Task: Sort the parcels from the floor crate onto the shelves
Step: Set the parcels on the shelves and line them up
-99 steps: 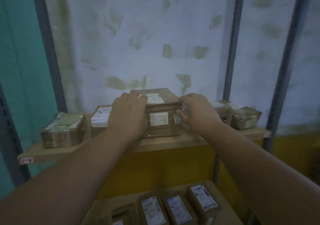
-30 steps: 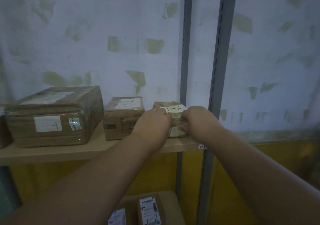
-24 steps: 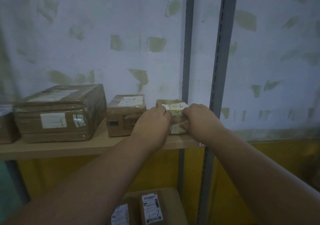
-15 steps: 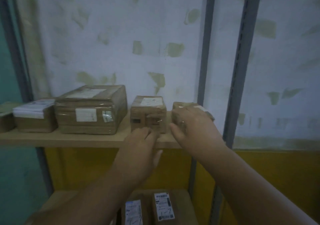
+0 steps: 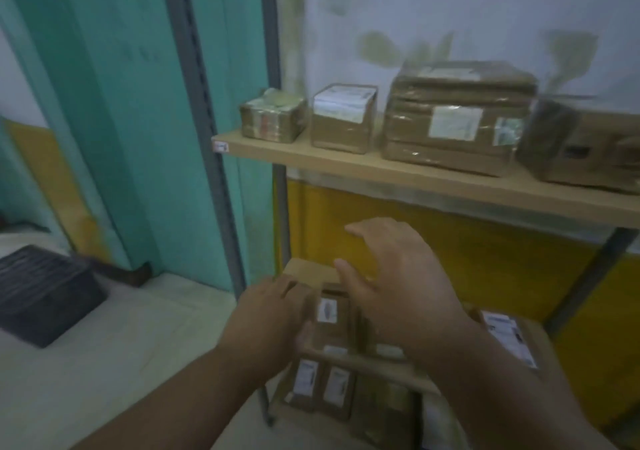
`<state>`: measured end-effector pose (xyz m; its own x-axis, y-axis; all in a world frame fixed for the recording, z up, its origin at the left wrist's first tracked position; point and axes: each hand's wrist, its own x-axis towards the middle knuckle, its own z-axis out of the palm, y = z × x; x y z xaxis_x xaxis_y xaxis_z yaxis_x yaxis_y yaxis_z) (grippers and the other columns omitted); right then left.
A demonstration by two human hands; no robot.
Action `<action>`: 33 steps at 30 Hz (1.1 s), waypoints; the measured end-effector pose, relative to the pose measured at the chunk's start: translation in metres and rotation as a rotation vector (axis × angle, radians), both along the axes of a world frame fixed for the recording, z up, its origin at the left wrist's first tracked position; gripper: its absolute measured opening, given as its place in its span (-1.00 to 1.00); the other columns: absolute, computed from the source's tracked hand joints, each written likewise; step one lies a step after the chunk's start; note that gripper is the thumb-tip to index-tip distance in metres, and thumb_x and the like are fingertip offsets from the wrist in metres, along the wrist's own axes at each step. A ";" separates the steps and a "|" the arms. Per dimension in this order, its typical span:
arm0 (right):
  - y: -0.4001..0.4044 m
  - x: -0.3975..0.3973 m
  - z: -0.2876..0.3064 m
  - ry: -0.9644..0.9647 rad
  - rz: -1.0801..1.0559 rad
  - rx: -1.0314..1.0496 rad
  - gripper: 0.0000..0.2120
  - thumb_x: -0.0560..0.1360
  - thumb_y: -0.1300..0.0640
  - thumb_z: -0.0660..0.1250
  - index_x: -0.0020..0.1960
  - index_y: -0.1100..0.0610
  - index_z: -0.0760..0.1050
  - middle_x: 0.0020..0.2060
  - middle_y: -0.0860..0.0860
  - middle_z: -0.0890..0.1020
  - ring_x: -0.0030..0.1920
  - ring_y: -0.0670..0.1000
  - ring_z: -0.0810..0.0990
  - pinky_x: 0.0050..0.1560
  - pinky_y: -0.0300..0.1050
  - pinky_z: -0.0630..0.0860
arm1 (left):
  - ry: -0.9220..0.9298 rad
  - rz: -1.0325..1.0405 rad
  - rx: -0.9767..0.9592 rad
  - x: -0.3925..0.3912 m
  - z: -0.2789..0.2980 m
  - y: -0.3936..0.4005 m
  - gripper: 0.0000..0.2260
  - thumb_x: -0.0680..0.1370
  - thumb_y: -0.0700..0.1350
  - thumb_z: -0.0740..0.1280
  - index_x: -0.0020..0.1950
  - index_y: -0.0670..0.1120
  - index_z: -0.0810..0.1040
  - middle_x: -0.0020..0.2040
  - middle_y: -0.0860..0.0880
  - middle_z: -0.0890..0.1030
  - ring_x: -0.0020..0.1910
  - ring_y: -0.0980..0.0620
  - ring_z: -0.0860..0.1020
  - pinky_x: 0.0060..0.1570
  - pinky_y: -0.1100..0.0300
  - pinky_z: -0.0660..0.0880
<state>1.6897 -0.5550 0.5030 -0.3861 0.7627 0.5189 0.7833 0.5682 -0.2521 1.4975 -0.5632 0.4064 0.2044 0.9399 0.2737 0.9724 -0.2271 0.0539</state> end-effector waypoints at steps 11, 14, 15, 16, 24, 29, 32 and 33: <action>0.078 -0.076 -0.116 -0.144 -0.029 -0.332 -0.61 0.55 -0.09 0.35 0.31 0.04 0.50 0.25 0.00 0.53 0.25 0.04 0.47 0.19 -0.10 0.37 | -0.170 0.048 -0.341 -0.075 -0.117 0.052 -0.55 0.53 0.03 0.34 0.40 -0.01 0.41 0.32 -0.08 0.46 0.17 -0.16 0.52 0.13 -0.03 0.52; 0.122 -0.087 -0.152 -0.218 -0.014 -0.393 -0.57 0.56 -0.12 0.33 0.36 0.04 0.47 0.30 0.02 0.51 0.29 0.08 0.45 0.27 0.06 0.43 | -0.258 0.135 -0.411 -0.074 -0.147 0.078 -0.58 0.55 0.02 0.33 0.40 0.02 0.39 0.25 -0.03 0.52 0.15 -0.09 0.52 0.13 0.02 0.52; 0.137 -0.091 -0.163 -0.259 -0.009 -0.419 -0.55 0.56 -0.13 0.32 0.39 0.02 0.44 0.33 0.03 0.48 0.33 0.09 0.43 0.29 0.07 0.42 | -0.293 0.171 -0.445 -0.073 -0.157 0.086 -0.59 0.55 0.02 0.33 0.39 0.03 0.39 0.22 -0.03 0.55 0.12 -0.08 0.54 0.11 0.03 0.53; 0.152 -0.095 -0.173 -0.292 -0.008 -0.449 -0.52 0.57 -0.14 0.31 0.42 0.01 0.41 0.37 0.02 0.45 0.37 0.09 0.39 0.31 0.06 0.39 | -0.323 0.202 -0.472 -0.073 -0.167 0.093 -0.59 0.55 0.01 0.33 0.39 0.03 0.38 0.19 -0.03 0.56 0.10 -0.07 0.55 0.09 0.04 0.54; 0.244 -0.129 -0.262 -0.505 0.058 -0.671 -0.40 0.54 -0.13 0.36 0.52 -0.03 0.31 0.47 0.05 0.36 0.42 0.13 0.35 0.34 0.02 0.37 | -0.427 0.263 -0.559 -0.077 -0.226 0.131 -0.40 0.56 0.03 0.35 0.54 0.10 0.18 0.30 -0.04 0.53 0.15 -0.10 0.56 0.13 0.00 0.54; 0.260 -0.145 -0.302 -0.559 0.060 -0.794 -0.29 0.49 -0.20 0.38 0.56 -0.05 0.25 0.55 0.06 0.25 0.50 0.16 0.26 0.47 0.10 0.24 | -0.509 0.275 -0.503 -0.086 -0.241 0.138 -0.48 0.56 -0.05 0.34 0.50 0.08 0.28 0.34 0.02 0.52 0.24 -0.04 0.52 0.24 0.04 0.50; 0.256 -0.145 -0.308 -0.506 -0.007 -0.785 -0.31 0.49 -0.22 0.38 0.54 -0.06 0.28 0.55 0.04 0.27 0.51 0.14 0.25 0.48 0.07 0.24 | -0.519 0.257 -0.517 -0.093 -0.243 0.145 -0.54 0.56 -0.11 0.33 0.45 0.06 0.35 0.29 0.02 0.55 0.17 -0.01 0.57 0.18 0.09 0.53; 0.255 -0.145 -0.309 -0.496 -0.019 -0.783 -0.31 0.49 -0.21 0.39 0.54 -0.05 0.29 0.55 0.04 0.27 0.51 0.14 0.25 0.47 0.04 0.23 | -0.495 0.249 -0.531 -0.096 -0.244 0.147 -0.57 0.57 -0.11 0.31 0.43 0.04 0.38 0.26 0.01 0.57 0.13 -0.01 0.59 0.15 0.08 0.56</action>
<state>1.5446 -0.3002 0.1938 -0.4097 0.8344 -0.3686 0.9118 0.3631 -0.1916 1.4014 -0.4159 0.1628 -0.0589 0.9730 -0.2232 0.8258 0.1731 0.5368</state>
